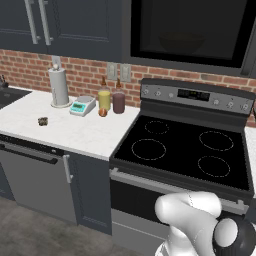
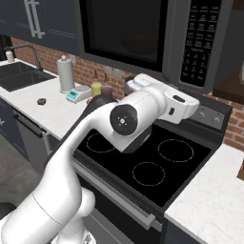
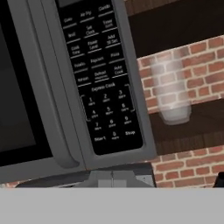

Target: Pick the tomato from the sink and place it in the bowl. Then pick the bowl and place it in the microwave. Then close the microwave door and press the start button.

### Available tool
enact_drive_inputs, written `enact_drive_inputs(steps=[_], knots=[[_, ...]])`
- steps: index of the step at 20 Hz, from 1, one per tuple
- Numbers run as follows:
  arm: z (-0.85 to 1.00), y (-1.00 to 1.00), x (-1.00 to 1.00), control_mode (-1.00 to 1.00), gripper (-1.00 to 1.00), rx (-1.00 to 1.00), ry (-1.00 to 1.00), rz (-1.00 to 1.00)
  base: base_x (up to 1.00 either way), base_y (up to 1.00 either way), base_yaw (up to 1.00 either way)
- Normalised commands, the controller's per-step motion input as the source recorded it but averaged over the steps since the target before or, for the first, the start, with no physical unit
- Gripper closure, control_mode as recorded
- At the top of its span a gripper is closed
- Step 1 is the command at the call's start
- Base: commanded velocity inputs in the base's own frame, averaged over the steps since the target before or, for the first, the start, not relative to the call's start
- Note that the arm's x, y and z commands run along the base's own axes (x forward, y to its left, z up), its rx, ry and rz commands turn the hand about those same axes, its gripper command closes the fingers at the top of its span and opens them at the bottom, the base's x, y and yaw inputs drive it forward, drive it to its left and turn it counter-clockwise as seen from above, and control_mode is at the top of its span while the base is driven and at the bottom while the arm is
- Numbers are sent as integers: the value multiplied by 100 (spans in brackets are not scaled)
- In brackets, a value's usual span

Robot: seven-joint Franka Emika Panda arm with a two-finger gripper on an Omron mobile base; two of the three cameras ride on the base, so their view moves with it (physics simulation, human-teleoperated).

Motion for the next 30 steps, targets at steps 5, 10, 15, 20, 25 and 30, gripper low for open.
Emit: enact_drive_inputs(steps=[5,10,15,20,25,30], knots=[[0,0,51,-100,100,0,8,0,0,0,0],[0,-2,42,-100,100,0,6,0,0,0,0],[0,-19,22,-100,100,0,0,0,0,0,0],[0,-12,17,-100,100,0,0,3,0,0,0],[0,-1,24,-100,100,1,0,2,0,0,0],[0,-6,26,-100,100,3,0,5,0,0,0]])
